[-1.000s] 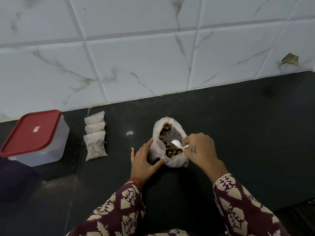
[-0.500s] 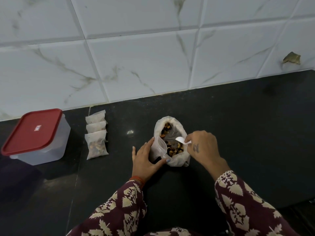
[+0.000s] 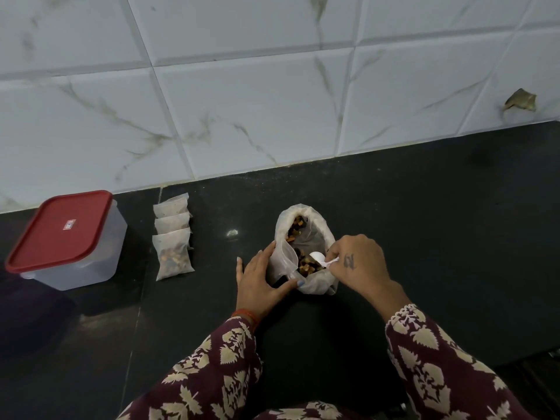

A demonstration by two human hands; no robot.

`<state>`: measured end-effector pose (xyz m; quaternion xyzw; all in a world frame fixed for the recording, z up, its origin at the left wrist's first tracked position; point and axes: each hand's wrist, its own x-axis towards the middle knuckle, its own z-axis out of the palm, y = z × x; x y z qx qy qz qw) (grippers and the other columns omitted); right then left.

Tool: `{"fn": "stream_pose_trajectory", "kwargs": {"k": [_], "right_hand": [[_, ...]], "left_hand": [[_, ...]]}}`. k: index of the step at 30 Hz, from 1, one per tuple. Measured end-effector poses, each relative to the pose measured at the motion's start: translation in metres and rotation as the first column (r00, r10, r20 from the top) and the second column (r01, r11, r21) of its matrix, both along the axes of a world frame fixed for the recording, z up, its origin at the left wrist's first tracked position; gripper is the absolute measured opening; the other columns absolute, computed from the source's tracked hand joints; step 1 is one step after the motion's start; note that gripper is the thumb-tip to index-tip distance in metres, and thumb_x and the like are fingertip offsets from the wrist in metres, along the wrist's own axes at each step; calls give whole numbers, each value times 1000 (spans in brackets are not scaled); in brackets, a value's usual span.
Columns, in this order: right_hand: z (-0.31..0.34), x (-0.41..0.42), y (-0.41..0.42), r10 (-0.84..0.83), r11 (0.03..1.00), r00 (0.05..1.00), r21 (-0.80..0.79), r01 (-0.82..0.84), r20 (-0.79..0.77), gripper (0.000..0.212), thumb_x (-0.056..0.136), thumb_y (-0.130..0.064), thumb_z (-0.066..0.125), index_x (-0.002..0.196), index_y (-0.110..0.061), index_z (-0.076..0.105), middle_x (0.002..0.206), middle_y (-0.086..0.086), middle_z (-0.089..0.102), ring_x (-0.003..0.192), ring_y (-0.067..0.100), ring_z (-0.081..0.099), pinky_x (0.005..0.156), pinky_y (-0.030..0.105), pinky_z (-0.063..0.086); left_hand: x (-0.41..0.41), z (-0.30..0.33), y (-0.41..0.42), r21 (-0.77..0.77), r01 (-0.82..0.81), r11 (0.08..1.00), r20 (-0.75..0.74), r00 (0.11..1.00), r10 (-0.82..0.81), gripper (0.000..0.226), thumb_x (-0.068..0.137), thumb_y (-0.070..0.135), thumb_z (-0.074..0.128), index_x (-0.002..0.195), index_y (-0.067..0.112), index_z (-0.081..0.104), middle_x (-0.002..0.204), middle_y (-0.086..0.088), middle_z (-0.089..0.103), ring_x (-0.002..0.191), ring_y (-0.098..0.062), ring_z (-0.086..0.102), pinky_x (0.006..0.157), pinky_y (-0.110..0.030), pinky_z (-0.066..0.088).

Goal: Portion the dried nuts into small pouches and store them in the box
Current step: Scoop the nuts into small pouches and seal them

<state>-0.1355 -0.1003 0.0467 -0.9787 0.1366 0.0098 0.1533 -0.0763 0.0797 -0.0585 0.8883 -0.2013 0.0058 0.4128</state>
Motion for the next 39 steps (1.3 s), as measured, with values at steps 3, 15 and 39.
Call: {"fn": "stream_pose_trajectory", "kwargs": {"k": [3, 15, 39], "right_hand": [[0, 5, -6, -61, 985, 998, 160, 61, -4, 14, 84, -17, 63, 88, -18, 77, 77, -1, 72, 67, 13, 67, 68, 30, 59], [9, 14, -3, 46, 998, 998, 35, -45, -41, 17, 84, -21, 59, 82, -20, 76, 76, -4, 71, 67, 11, 64, 68, 30, 57], [-15, 19, -30, -250, 493, 915, 771, 402, -317, 9, 75, 4, 72, 81, -2, 74, 60, 11, 68, 45, 13, 61, 42, 18, 47]], "left_hand": [[0, 0, 0, 12, 1, 1000, 4, 1000, -1, 97, 61, 80, 52, 143, 34, 31, 141, 9, 46, 135, -10, 37, 118, -40, -9], [-1, 3, -1, 42, 6, 999, 5, 1000, -6, 98, 59, 80, 54, 143, 35, 31, 142, 9, 46, 136, -10, 34, 117, -39, -11], [1, 1, -2, 76, 19, 997, 15, 1000, -20, 96, 60, 79, 54, 143, 37, 30, 144, 10, 43, 140, -9, 27, 116, -40, -13]]}}
